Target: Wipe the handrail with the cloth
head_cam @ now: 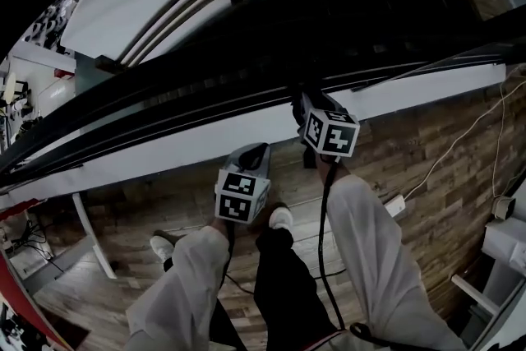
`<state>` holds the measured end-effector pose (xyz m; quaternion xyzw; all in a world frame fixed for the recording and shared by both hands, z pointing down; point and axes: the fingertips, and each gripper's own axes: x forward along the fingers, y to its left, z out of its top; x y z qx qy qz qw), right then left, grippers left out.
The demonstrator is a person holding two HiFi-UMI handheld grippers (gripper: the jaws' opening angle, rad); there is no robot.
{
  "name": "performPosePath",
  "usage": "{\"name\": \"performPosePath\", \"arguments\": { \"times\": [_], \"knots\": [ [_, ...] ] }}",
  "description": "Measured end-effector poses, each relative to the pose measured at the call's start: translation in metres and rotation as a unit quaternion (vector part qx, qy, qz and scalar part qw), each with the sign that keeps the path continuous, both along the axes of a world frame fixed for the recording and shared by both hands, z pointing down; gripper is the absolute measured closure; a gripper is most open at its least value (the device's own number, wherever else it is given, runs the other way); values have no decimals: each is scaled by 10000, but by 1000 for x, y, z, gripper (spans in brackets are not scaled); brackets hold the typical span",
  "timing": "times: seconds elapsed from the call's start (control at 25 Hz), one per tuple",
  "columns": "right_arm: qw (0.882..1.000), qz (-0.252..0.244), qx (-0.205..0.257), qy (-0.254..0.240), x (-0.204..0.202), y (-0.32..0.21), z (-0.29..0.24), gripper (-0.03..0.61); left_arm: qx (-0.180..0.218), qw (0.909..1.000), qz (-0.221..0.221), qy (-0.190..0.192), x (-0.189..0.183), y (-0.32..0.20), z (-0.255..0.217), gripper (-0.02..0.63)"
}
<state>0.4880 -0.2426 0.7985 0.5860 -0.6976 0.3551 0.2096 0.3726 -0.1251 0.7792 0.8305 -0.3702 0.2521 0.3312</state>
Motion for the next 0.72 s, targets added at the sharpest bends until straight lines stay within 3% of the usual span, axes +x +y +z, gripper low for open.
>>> {"name": "performPosePath", "arguments": {
  "times": [0.28,0.52,0.72],
  "knots": [
    [9993,193,139,288,84,-12,-2,494,50,9993,296,219,63,-5,-8,611],
    [9965,-309,287,725,117,-20,-5,494,18,9974,657,310,97,-2,-11,611],
    [9966,12,364,734,155,-22,-6,494,-22,9967,743,334,112,-2,-6,611]
  ]
}}
